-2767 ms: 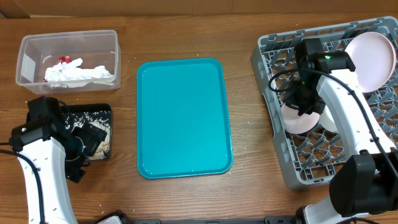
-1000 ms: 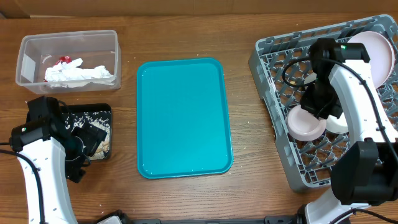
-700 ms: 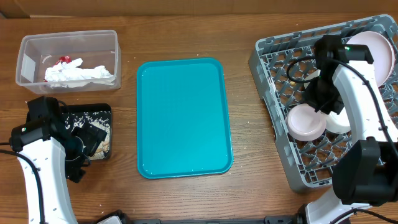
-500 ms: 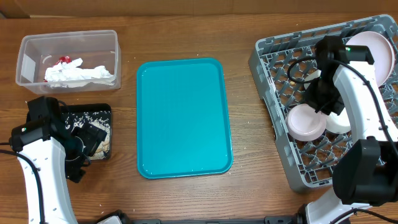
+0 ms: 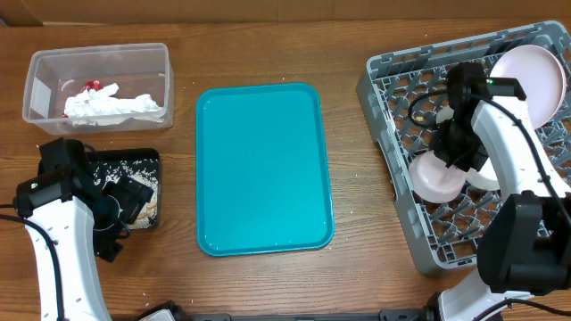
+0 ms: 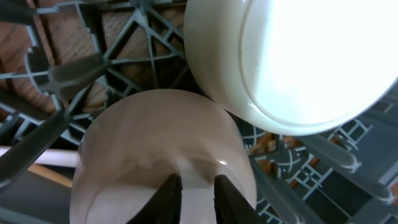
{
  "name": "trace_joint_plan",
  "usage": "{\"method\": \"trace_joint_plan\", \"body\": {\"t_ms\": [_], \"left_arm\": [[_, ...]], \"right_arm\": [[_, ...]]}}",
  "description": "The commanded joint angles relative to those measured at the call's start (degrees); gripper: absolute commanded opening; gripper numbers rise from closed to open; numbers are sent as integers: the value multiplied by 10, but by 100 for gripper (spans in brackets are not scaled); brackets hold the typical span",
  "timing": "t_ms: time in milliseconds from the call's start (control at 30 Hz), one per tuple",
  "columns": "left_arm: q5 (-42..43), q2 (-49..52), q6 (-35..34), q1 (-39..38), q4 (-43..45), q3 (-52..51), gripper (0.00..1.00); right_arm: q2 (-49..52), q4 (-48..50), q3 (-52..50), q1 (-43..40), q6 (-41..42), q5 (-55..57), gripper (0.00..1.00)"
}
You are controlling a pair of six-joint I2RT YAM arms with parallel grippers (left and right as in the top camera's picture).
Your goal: Sort waste into correct bins and load items into the dishwasher rack
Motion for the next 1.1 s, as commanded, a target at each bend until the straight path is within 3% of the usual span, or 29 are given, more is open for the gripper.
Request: {"method": "trace_joint_plan", "body": {"t_ms": [0, 100, 333, 400, 433, 467, 533, 567, 867, 1067], "left_arm": [[0, -1, 7, 0, 0, -1, 100], [0, -1, 7, 0, 0, -1, 100], [0, -1, 7, 0, 0, -1, 100], [0, -1, 7, 0, 0, -1, 100], [0, -1, 7, 0, 0, -1, 100], [0, -1, 7, 0, 0, -1, 100], [0, -1, 7, 0, 0, -1, 100], [0, -1, 7, 0, 0, -1, 100], [0, -1, 7, 0, 0, -1, 100], [0, -1, 7, 0, 0, -1, 100]], "right_arm": [[1, 4, -16, -2, 4, 0, 13], [0, -26, 9, -2, 4, 0, 4], [-1, -147, 154, 3, -19, -58, 7], [0, -152, 175, 9, -91, -145, 24], [0, -150, 175, 12, -124, -179, 47], [0, -145, 171, 18, -177, -220, 77], [1, -127, 153, 32, -204, -230, 96], [1, -114, 141, 39, -205, -229, 98], [1, -17, 58, 80, -220, -226, 92], [1, 41, 18, 82, -219, -223, 56]]}}
